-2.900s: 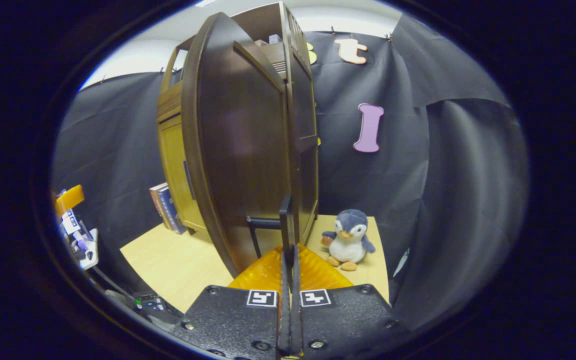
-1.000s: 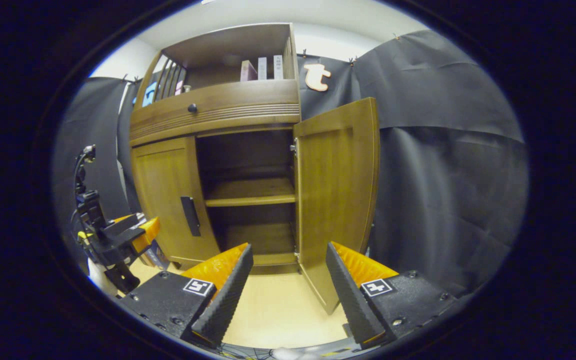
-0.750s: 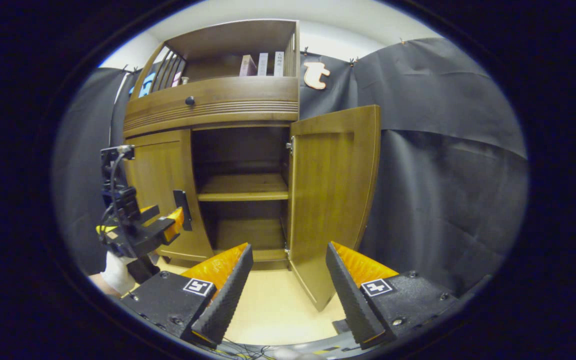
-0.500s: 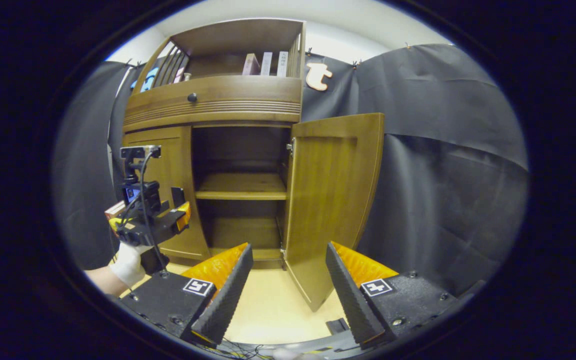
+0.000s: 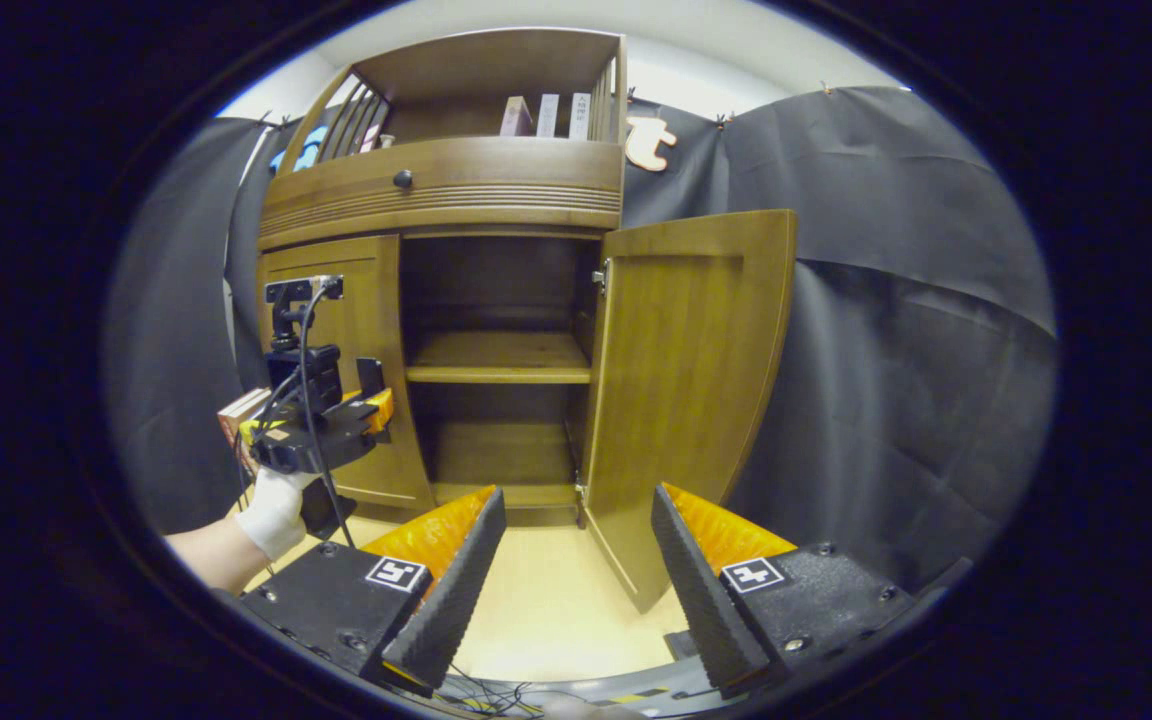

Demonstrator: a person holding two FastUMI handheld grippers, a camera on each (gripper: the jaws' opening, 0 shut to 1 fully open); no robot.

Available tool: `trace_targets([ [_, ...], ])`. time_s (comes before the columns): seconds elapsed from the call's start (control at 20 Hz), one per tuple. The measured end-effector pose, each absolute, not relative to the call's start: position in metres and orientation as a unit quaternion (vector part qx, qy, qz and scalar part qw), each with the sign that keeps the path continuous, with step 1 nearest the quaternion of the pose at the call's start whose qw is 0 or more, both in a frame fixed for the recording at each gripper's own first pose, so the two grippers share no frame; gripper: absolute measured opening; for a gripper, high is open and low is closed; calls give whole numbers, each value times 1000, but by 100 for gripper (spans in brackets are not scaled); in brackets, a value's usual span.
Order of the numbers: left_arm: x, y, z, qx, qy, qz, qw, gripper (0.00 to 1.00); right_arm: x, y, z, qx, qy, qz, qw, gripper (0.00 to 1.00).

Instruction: Open the right door of the double-door shoe cabinet with the right hand, and open the left door with the left hand.

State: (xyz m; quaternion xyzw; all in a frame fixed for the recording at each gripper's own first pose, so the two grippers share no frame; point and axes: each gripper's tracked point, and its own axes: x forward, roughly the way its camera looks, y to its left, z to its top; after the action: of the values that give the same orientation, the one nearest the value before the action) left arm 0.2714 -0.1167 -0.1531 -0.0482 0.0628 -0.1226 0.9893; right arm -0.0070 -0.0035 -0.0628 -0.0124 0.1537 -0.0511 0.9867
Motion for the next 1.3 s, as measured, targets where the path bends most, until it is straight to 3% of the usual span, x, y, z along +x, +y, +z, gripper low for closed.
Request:
trace_targets([
  [0.25, 237, -110, -151, -52, 64, -159, 984, 28, -10, 7, -64, -15, 149, -36, 988, 93],
  [0.6, 185, -87, -151, -50, 61, -166, 983, 29, -13, 26, -70, -13, 153, -8, 988, 93],
  [0.65, 179, -83, -150, -51, 63, -167, 983, 37, -13, 27, -70, -13, 154, -6, 988, 93],
  [0.75, 167, -75, -151, -51, 66, -165, 983, 37, -14, 29, -72, -11, 155, -1, 988, 93],
  [0.8, 161, -71, -150, -50, 66, -163, 983, 29, -14, 30, -74, -10, 156, 1, 988, 93],
  [0.85, 157, -67, -150, -50, 67, -160, 983, 29, -14, 32, -75, -8, 157, 4, 987, 93],
  [0.9, 152, -63, -150, -51, 69, -156, 984, 37, -13, 34, -76, -6, 159, 8, 987, 93],
  [1.05, 140, -52, -151, -51, 72, -144, 986, 29, -14, 42, -81, -3, 161, 20, 987, 93],
  [1.1, 137, -49, -151, -51, 73, -141, 986, 37, -15, 45, -83, -3, 162, 24, 986, 93],
  [1.15, 133, -45, -151, -51, 72, -138, 986, 28, -14, 48, -83, -2, 163, 28, 986, 93],
  [1.3, 122, -32, -152, -47, 74, -123, 988, 28, -16, 55, -87, -1, 166, 42, 985, 93],
])
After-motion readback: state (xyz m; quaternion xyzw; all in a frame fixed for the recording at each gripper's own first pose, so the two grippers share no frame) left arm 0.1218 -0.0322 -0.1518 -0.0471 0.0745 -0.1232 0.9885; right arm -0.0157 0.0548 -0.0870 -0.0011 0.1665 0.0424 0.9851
